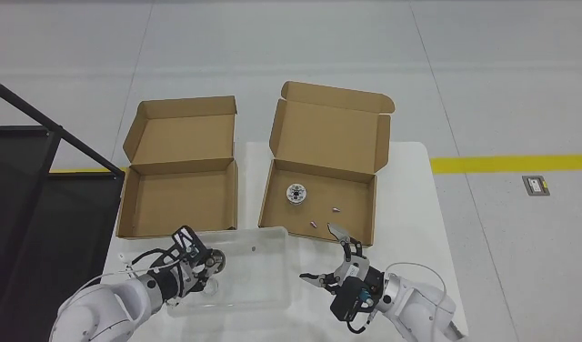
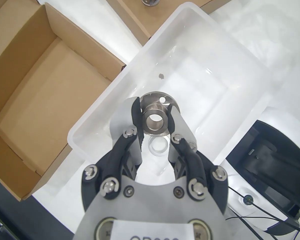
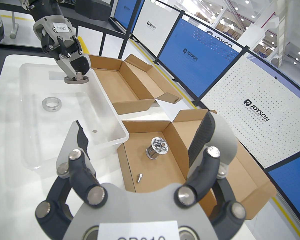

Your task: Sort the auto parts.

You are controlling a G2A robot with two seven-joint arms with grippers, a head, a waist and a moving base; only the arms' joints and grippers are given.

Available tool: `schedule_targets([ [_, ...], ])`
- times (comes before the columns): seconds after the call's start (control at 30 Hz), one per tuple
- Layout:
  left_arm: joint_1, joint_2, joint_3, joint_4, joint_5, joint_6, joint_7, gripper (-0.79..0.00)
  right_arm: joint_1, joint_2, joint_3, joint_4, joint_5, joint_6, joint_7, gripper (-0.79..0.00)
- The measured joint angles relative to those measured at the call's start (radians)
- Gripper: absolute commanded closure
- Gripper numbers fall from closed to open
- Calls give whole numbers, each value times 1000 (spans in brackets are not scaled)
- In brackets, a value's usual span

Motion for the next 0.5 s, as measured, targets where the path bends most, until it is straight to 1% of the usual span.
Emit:
schedule_targets([
  [0.2,2,0,2,4,-5,0,4,0,0,0,0,0,0,0,0,-785],
  [0.27,-3,0,5,29,-52,3,22,0,0,0,0,0,0,0,0,-785],
  [0.33,-23,1,-1,62,-138,3,26,0,0,0,0,0,0,0,0,-785],
  [0.4,-45,4,-7,90,-234,-8,6,0,0,0,0,0,0,0,0,-785],
  [0.5,-92,14,-7,139,-433,-46,-83,0,0,0,0,0,0,0,0,-785],
])
